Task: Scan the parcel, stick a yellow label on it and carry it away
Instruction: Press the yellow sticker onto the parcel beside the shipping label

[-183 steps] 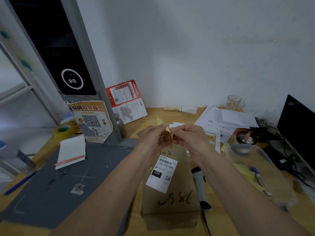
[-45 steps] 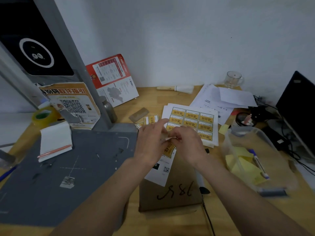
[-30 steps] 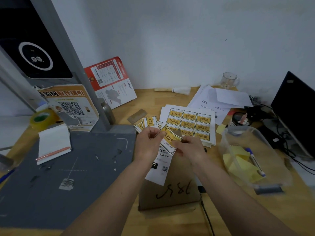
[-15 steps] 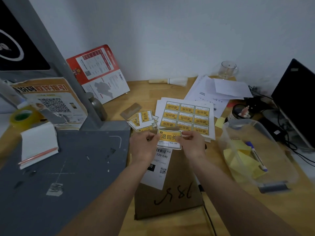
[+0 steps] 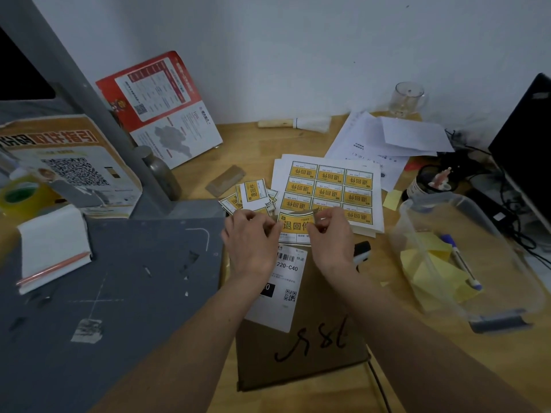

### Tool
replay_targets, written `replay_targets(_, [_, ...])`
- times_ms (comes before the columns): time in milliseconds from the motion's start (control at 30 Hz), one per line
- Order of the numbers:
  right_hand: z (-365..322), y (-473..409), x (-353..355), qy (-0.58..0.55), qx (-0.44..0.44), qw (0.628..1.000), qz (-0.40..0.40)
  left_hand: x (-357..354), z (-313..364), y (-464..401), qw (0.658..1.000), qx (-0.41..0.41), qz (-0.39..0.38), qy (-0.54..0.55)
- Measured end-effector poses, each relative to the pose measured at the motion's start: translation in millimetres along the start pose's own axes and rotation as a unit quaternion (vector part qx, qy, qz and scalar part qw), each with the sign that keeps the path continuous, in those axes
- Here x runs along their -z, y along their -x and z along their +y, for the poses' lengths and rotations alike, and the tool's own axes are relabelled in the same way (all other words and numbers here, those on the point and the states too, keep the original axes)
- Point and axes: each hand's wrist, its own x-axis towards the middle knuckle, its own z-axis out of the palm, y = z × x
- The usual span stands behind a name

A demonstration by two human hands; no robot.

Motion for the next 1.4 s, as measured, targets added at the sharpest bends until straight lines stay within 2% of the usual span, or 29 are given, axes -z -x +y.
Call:
replay_targets(167, [1.4, -0.2, -4.0, 0.037, 0.018, 0.999, 0.006, -0.9, 0.3, -0.6, 1.0, 0.009, -0.005, 0.007])
replay_targets(367, [0.6, -0.3, -3.9, 0.035, 0.019, 0.999, -0.003, 2.8, -2.6, 0.3, 0.997, 0.072, 0.012, 0.037])
replay_targets(500, [2.8, 1.8, -2.7, 0.058, 0.019, 0.998, 0.003, 7.1, -7.8, 1.5, 0.992, 0.098, -0.008, 0.073])
replay_targets(567, [3.6, 3.9, -0.3, 0.071, -0.002, 0.997, -0.013, 9.7, -7.4, 5.8, 0.998, 0.055, 0.008, 0.036])
replay_targets(633, [4.8, 4.5, 0.3, 0.067, -0.032, 0.996, -0.04, 10.0, -4.7, 10.1, 0.995, -0.088, 0.013, -0.052])
replay_targets(700, [7.6, 2.4, -0.6, 0.042, -0.067, 0.995, -0.065, 8.7, 0.4, 14.5, 0.966, -0.223, -0.065, -0.112])
replay_targets(733, [9.1, 1.5, -0.3, 0.024, -0.084, 0.993, -0.074, 7.9, 1.7, 17.2, 0.954, -0.241, -0.12, -0.129])
replay_targets(800, [13.3, 0.9, 3.1, -0.023, -0.12, 0.988, -0.092, 6.1, -2.2, 19.7, 0.945, -0.224, -0.176, -0.162])
replay_targets(1000, [24.6, -1.6, 16.0, -0.138, -0.187, 0.967, -0.108, 7.9, -14.6, 14.7, 0.937, -0.185, -0.178, -0.236])
replay_targets(1133, [19.6, -8.6, 10.3, -0.105, -0.163, 0.976, -0.095, 4.0, -1.6, 17.0, 0.929, -0.202, -0.157, -0.268])
replay_targets(1233, [10.4, -20.3, 5.0, -0.076, -0.154, 0.981, -0.095, -0.7, -1.1, 22.5, 0.921, -0.256, -0.161, -0.246])
replay_targets(1300, [7.9, -29.9, 0.7, -0.073, -0.168, 0.979, -0.093, -3.0, -2.8, 23.6, 0.914, -0.283, -0.181, -0.229])
replay_targets(1400, [4.7, -38.2, -3.3, -0.082, -0.196, 0.974, -0.078, -4.4, -3.9, 21.0, 0.915, -0.275, -0.186, -0.23])
